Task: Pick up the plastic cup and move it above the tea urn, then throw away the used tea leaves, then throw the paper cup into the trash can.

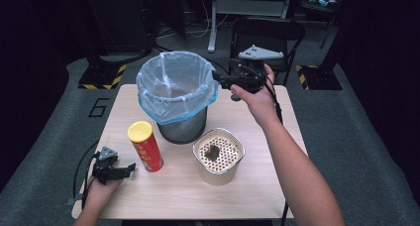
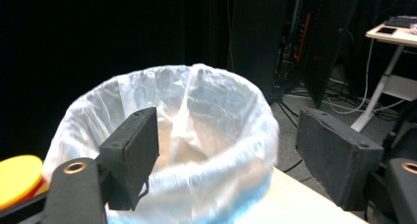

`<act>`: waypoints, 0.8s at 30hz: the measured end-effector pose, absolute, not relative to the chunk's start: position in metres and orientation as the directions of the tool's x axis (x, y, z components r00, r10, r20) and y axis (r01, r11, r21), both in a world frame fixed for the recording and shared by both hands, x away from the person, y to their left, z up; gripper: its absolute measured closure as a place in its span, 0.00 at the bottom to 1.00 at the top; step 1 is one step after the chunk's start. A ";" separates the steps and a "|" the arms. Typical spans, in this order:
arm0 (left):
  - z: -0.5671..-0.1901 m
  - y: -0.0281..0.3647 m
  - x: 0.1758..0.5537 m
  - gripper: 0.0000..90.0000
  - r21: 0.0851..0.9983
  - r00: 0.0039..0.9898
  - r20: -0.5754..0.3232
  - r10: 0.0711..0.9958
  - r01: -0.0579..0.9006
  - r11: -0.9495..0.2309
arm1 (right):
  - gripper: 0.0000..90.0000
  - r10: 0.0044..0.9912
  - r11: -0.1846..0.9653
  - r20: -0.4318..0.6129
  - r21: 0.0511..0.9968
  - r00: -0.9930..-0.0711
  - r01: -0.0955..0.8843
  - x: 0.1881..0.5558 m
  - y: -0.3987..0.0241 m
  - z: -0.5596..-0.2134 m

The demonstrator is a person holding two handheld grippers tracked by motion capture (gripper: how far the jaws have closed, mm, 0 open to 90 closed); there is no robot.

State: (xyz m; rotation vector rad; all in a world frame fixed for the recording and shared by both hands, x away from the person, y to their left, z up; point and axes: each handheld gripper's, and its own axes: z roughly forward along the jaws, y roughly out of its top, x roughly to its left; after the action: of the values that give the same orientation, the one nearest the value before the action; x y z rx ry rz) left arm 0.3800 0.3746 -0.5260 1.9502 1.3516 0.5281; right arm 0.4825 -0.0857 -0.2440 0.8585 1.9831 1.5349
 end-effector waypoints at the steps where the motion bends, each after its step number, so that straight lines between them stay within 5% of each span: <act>1: -0.525 0.375 0.379 0.16 0.740 0.369 -0.065 0.927 0.641 -0.203 | 0.27 0.737 0.177 -0.006 0.967 -0.676 0.183 0.480 -0.091 -0.247; 24: -0.491 0.354 0.366 0.13 0.801 0.480 -0.099 0.871 0.558 -0.216 | 0.30 0.810 0.164 0.020 0.952 -0.586 0.258 0.426 -0.176 -0.335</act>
State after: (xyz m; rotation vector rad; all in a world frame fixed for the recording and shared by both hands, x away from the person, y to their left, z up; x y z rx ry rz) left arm 0.3662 0.3539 -0.4909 1.9034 1.1896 0.4808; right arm 0.4260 -0.1757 -0.3350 1.0088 1.9403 1.4310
